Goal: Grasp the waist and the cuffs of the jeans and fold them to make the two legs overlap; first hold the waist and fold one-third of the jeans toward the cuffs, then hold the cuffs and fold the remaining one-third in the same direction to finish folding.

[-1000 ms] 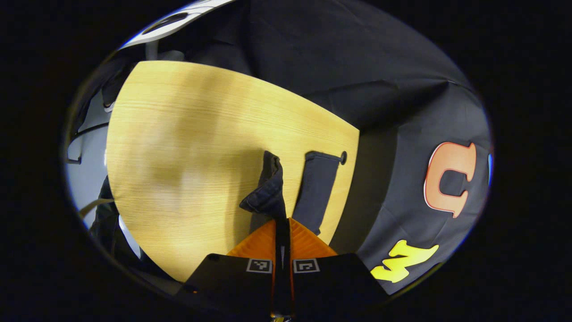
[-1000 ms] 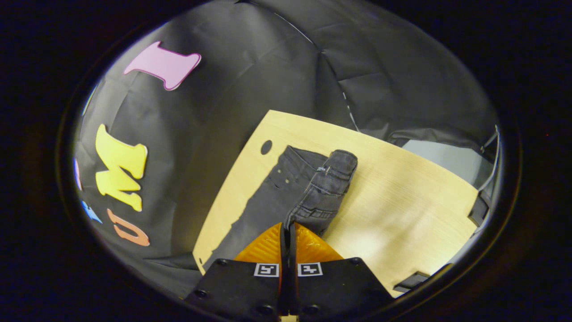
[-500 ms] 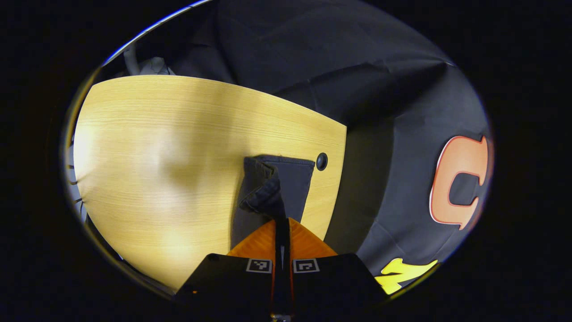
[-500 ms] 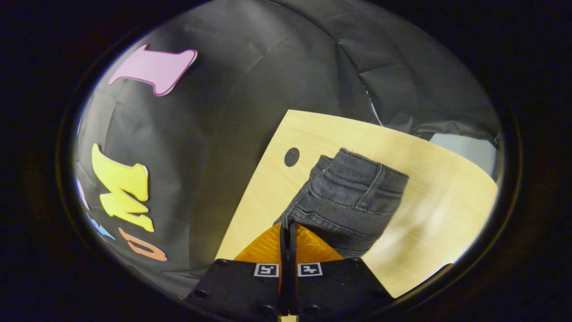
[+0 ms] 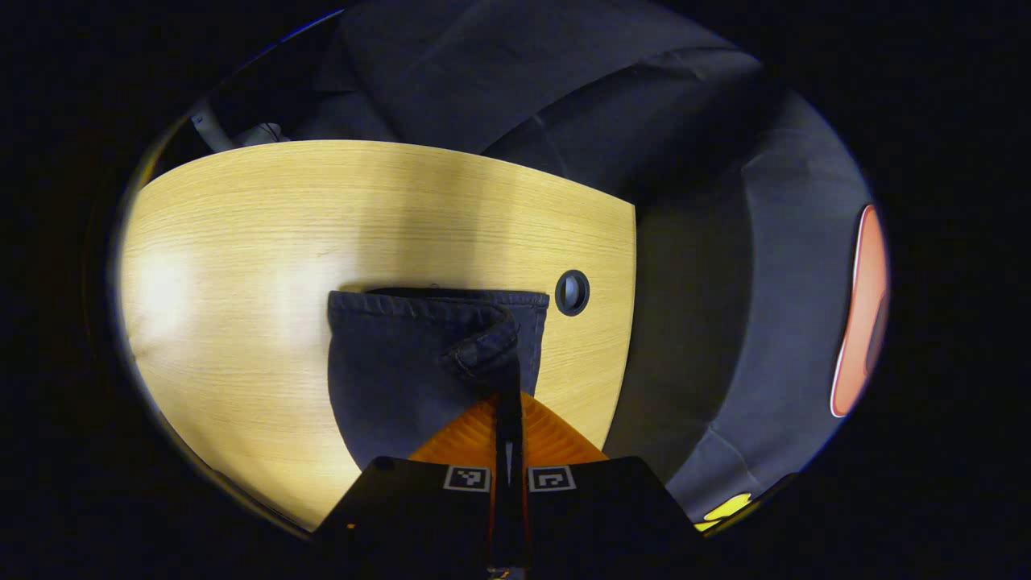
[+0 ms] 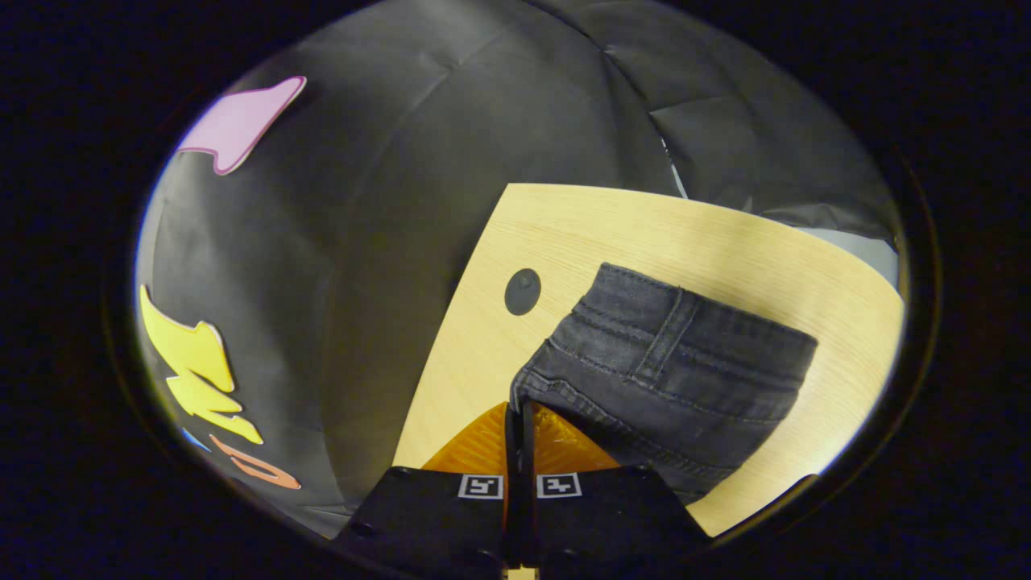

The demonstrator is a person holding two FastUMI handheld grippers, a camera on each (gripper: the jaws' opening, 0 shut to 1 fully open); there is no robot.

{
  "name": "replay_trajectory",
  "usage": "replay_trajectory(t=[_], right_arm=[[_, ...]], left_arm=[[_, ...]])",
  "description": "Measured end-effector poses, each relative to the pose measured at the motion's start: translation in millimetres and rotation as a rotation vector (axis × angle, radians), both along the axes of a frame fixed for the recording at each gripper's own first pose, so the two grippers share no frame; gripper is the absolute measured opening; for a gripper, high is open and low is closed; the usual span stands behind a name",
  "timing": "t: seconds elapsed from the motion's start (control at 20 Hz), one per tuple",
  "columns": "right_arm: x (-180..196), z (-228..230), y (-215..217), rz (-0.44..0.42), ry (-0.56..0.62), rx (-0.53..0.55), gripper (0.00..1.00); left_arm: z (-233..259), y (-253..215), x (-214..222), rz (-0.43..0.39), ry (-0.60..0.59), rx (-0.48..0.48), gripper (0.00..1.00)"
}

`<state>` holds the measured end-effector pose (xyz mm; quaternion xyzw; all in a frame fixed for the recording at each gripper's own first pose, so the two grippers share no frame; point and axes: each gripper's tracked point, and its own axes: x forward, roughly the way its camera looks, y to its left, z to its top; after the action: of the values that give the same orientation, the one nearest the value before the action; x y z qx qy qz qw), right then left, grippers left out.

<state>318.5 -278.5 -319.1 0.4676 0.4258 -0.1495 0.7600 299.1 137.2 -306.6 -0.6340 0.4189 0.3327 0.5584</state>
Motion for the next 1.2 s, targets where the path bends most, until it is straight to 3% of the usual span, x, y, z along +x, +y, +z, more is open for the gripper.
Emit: replay_trajectory(t=[0.4,0.55,0.6,0.65,0.7,0.8,0.85,1.0,1.2], right_arm=[[15.8,-41.1,0.0,0.021,0.046,-0.047,0.01],[18.4,-44.1,1.8,0.02,0.04,-0.048,0.01],[21.9,-39.7,4.9,0.015,0.015,-0.033,0.04],[27.7,-36.3,12.2,0.01,-0.019,-0.007,0.22],[31.7,-24.3,18.4,0.007,-0.052,0.027,0.41],[32.6,-21.6,19.1,0.049,-0.061,-0.022,0.79],[30.2,-21.6,19.0,0.086,-0.061,-0.064,0.98],[29.3,-10.1,23.2,0.148,-0.1,-0.123,0.98],[15.2,29.9,20.3,0.195,-0.176,-0.235,0.98]], left_arm=[[-27.0,-15.7,20.1,-0.072,0.045,0.093,0.03],[-32.5,-18.5,15.1,-0.173,0.029,0.177,0.04],[-28.9,-13.8,17.6,-0.203,0.018,0.238,0.06],[-19.8,-12.3,24.1,-0.228,-0.029,0.282,0.0],[-14.1,-8.0,28.6,-0.26,-0.053,0.323,0.33],[6.6,-2.7,24.5,-0.323,-0.086,0.407,0.99],[18.0,0.0,23.6,-0.348,-0.105,0.436,0.99],[50.4,2.7,28.6,-0.422,-0.189,0.538,0.99],[139.6,-14.8,30.7,-0.57,-0.384,0.744,0.99]])
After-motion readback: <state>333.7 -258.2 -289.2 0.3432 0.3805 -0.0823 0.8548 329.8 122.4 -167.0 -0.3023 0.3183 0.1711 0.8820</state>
